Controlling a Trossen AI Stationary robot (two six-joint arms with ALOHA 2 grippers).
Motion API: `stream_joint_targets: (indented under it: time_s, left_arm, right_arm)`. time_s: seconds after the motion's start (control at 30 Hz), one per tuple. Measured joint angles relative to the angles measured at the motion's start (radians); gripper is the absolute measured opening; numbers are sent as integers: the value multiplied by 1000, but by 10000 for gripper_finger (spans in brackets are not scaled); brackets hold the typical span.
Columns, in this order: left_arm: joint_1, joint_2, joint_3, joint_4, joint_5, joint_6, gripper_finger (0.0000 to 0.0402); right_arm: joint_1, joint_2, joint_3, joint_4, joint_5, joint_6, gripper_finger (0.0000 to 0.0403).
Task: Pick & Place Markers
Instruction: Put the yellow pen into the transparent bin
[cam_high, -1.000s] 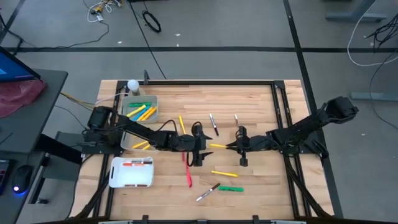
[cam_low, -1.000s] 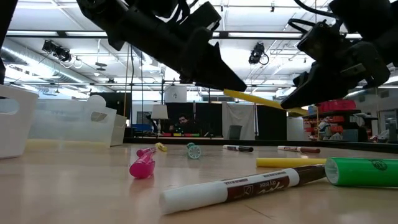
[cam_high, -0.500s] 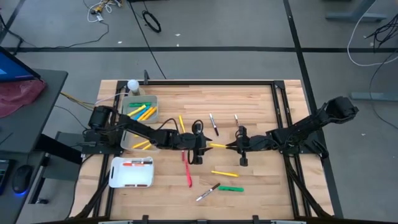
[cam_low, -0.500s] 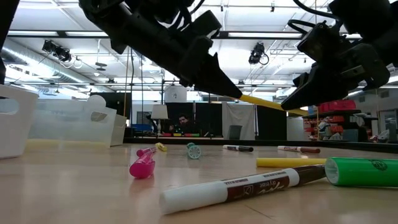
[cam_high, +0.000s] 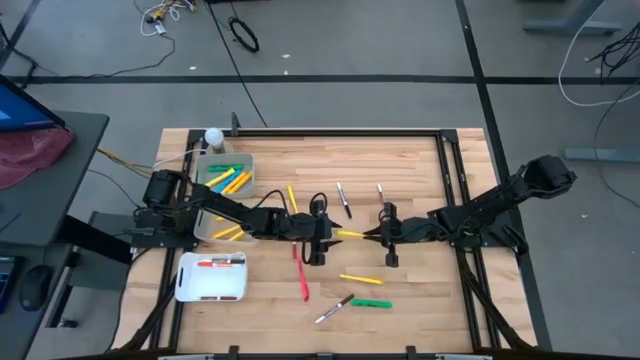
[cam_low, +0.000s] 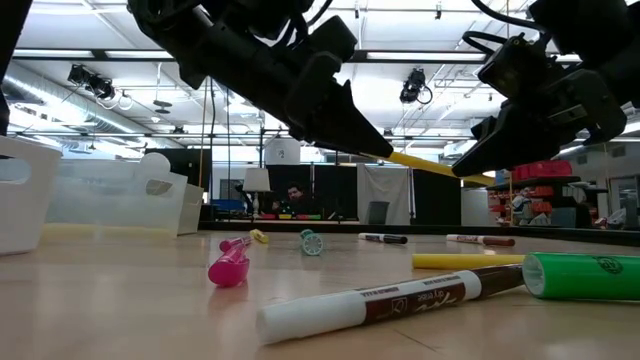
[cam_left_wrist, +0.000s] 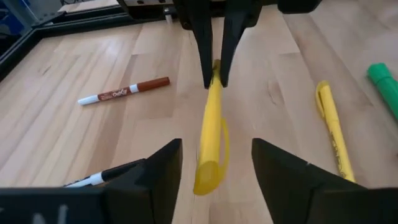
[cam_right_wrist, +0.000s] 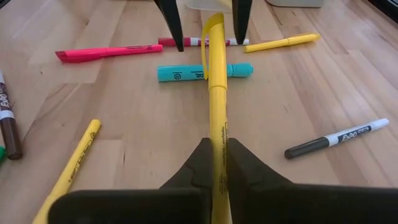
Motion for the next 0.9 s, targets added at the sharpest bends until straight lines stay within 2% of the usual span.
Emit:
stream_joint_targets:
  time_s: [0.1, 0.2, 0.63, 0.77, 0.9]
  left_arm:
    - [0, 0, 0, -2, 0, 2, 211]
    - [0, 0, 0, -2, 0, 2, 203]
    - [14, 0, 0, -4, 11, 21, 70]
    - [17, 0, 0, -7, 24, 21, 65]
    - [8, 0, 0, -28, 22, 33, 66]
  right_arm:
    - [0, 0, 0, 0, 0, 0, 13]
    - [0, 0, 0, 0, 0, 0, 13]
    - [0, 0, 0, -1, 1, -4, 14]
    - [0, 0, 0, -1, -3, -5, 18]
    - [0, 0, 0, 13, -8, 0, 48]
